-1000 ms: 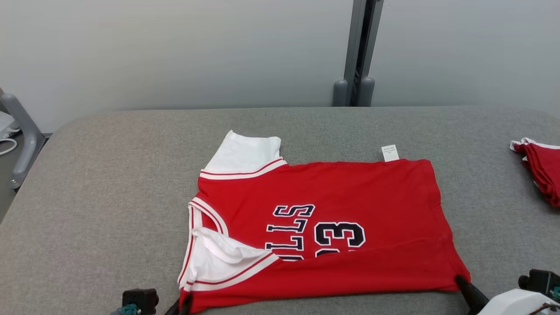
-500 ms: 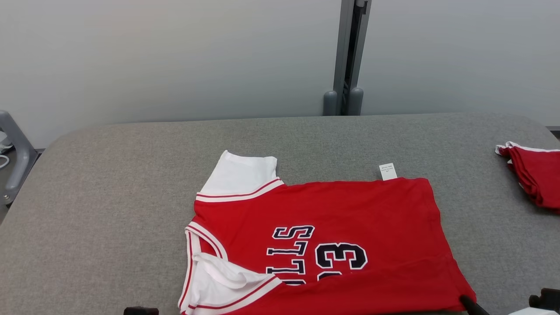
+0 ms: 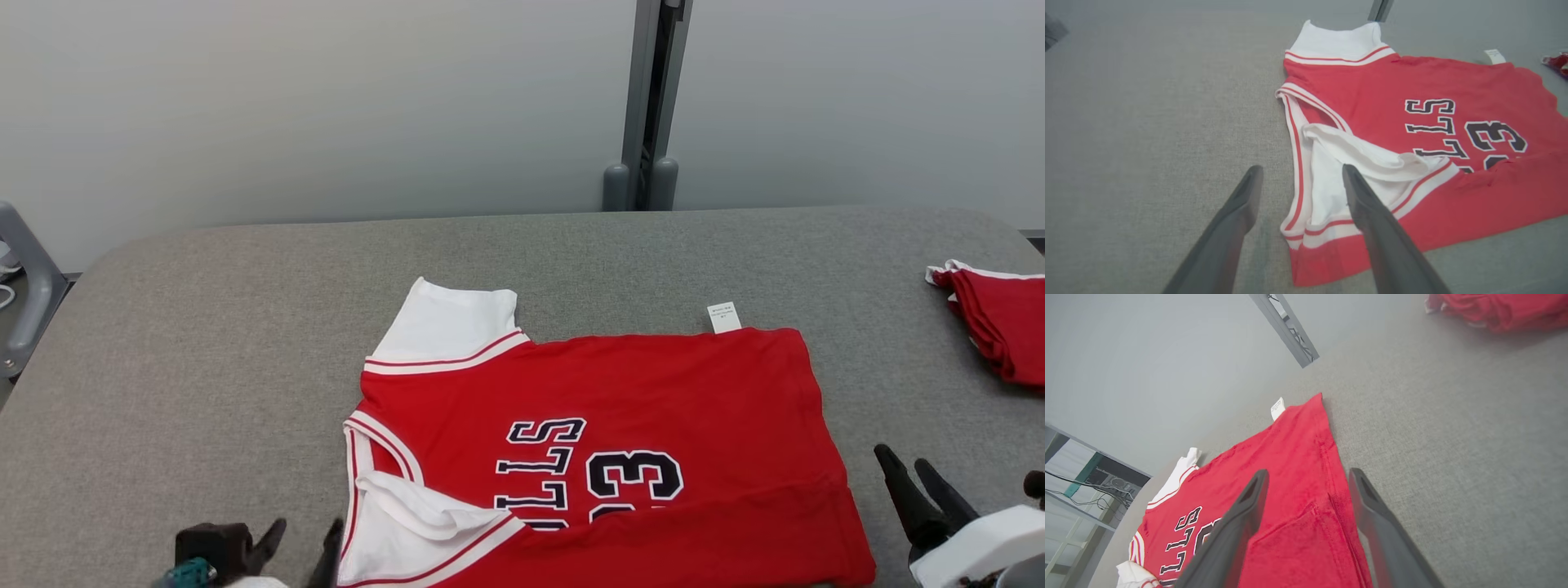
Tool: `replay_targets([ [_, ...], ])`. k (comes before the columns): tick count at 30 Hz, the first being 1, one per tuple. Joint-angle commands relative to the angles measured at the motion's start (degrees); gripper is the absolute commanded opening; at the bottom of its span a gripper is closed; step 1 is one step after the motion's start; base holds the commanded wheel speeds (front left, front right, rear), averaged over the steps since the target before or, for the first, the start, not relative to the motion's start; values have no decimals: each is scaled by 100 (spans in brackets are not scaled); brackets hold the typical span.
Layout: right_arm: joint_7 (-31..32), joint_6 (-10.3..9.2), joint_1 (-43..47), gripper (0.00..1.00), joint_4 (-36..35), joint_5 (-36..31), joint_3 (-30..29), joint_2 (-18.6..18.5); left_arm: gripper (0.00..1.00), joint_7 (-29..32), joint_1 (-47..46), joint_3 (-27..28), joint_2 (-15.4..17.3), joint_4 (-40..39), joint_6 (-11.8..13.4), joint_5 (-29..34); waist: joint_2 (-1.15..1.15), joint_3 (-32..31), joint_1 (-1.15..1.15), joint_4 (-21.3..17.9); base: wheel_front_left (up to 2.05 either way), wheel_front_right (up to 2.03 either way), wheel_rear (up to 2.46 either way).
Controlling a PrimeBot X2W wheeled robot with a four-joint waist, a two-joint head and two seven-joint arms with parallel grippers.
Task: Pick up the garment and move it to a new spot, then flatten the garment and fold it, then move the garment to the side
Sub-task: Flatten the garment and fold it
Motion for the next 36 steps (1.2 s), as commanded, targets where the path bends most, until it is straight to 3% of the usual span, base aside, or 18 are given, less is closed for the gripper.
replay_targets([
  [1, -194, 0, -132, 100, -116, -277, -6, -70, 100, -248, -178, 116, -36, -79, 25, 31, 0, 34, 0, -34, 0, 0, 0],
  [5, -543, 0, -316, 100, -379, -771, 5, 33, 100, -883, -367, 328, -271, -128, -161, -180, 0, 121, 0, -128, 0, 0, 0],
  [11, -828, 0, -577, 100, -599, -1627, -96, 114, 100, -1703, -789, 491, -560, 237, -121, -69, 0, 396, 0, -282, 0, 0, 0],
  [17, -903, 0, -787, 100, -759, -2287, -391, 361, 100, -1994, -1337, 553, -685, 632, -157, 66, 0, 876, 0, -406, 0, 0, 0],
  [23, -906, 0, -987, 100, -1098, -2826, -627, 636, 100, -1940, -2307, 436, -544, 1271, -223, 389, 0, 1560, 0, -622, 0, 0, 0],
  [36, -909, 0, -1316, 100, -1783, -3263, -814, 983, 100, -998, -4764, 80, -31, 2944, -265, 1070, 0, 2615, 0, -1143, 0, 0, 0],
])
